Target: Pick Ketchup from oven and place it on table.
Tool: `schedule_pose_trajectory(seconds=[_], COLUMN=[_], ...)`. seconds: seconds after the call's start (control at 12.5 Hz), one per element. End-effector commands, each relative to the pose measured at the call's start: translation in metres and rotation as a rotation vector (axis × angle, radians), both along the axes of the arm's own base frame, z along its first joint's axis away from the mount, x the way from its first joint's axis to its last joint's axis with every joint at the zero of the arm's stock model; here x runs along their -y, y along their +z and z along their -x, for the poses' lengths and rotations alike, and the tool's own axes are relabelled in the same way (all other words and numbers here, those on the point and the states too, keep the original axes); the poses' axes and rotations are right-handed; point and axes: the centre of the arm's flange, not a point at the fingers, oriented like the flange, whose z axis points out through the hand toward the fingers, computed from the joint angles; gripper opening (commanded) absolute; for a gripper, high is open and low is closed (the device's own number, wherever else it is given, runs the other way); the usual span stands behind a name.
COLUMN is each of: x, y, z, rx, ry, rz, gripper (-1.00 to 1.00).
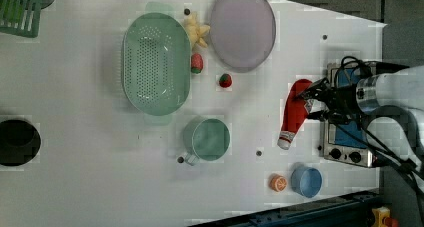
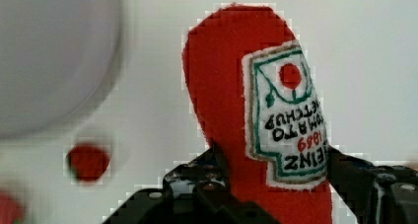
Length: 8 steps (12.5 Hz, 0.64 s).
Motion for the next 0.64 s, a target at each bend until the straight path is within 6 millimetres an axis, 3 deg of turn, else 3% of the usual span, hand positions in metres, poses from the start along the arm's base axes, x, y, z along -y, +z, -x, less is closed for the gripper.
schedule_pose_trajectory(seconds=[0.08,0.24,0.4,0.56,0.64], x=[0.01,0.016,0.017,0.018,0.018], y=[-0.003,-0.058,-0.091,-0.104,-0.106], z=[-0.002,0.001,0.003,0.003,0.002], rx=[0.066,0.055,0.037,0.049,0.068], ry=[0.013,0.005,0.007,0.008,0.01], rz=[0.007,0.031,0.044,0.051,0.053], gripper=[0.2,0.2,0.24,0.59,0.92])
